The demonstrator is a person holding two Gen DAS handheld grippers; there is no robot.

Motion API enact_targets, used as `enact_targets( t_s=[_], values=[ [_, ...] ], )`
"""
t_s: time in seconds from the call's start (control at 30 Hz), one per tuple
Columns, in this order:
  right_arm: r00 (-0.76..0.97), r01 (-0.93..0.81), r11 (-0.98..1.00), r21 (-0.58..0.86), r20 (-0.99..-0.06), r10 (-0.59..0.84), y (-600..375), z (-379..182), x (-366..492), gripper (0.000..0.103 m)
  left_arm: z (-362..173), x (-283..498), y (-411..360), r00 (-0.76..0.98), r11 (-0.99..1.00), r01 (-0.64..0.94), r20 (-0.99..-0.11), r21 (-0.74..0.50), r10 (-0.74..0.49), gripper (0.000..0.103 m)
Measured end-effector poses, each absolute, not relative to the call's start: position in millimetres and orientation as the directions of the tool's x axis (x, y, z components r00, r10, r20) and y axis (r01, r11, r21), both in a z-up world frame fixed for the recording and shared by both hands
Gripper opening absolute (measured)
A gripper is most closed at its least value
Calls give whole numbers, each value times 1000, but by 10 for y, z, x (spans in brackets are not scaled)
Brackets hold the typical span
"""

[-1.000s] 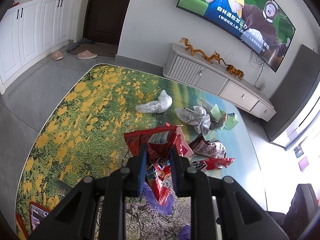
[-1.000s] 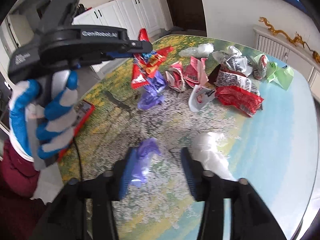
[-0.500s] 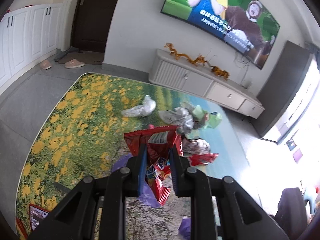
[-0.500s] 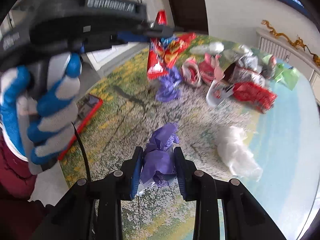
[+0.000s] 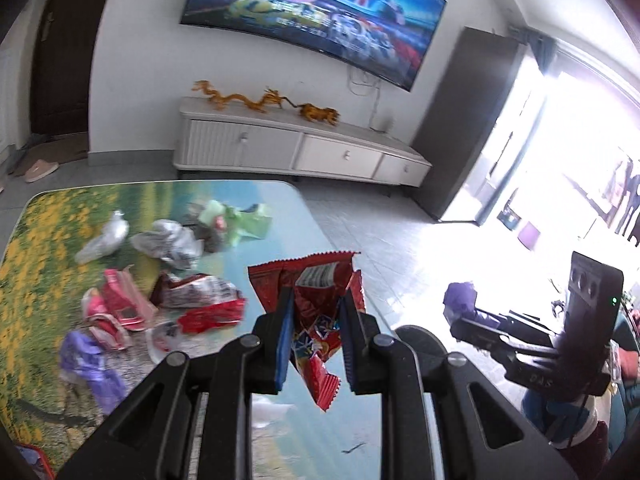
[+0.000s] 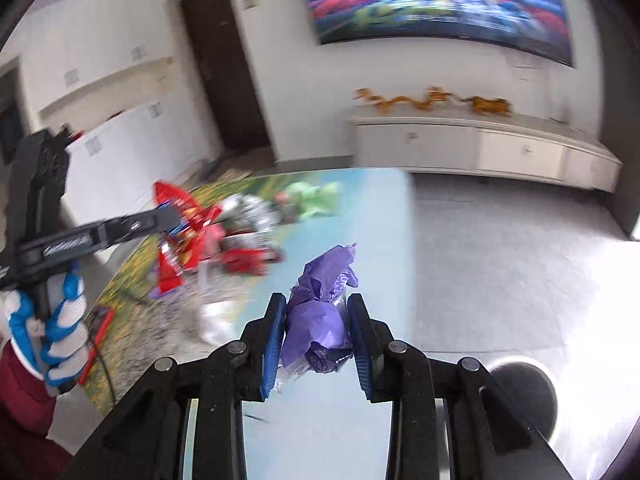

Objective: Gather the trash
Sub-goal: 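Carry both bags over the white bin and open both tools to drop them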

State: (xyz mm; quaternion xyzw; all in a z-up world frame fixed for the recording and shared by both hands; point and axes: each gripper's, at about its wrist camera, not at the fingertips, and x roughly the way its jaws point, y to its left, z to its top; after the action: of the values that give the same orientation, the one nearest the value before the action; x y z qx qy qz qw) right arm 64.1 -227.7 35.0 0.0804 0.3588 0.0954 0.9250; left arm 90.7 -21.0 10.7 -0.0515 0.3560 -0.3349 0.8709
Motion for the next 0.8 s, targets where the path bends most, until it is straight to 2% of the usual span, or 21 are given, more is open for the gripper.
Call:
enact_targets(
  t_s=[0.27, 0.5, 0.67, 0.8],
  values=[
    [714, 223, 940, 259, -700, 23, -3444, -132, 340, 30, -48, 758, -1619, 310, 623, 711, -650, -326, -694, 20],
    [648, 378, 869, 318, -761, -4, -4159, -678, 193, 32, -461, 691, -2678, 179, 559, 759, -718, -335, -673, 23],
    [597, 452, 832, 321, -802, -15, -4536, -996, 132, 32, -787, 776, -3254, 88, 535, 752, -746, -385, -660, 27],
    [554, 504, 808, 304, -832, -33, -4706, -1194, 104, 46, -1047, 859, -3594, 2, 524, 728, -763, -443, -647, 34]
  ],
)
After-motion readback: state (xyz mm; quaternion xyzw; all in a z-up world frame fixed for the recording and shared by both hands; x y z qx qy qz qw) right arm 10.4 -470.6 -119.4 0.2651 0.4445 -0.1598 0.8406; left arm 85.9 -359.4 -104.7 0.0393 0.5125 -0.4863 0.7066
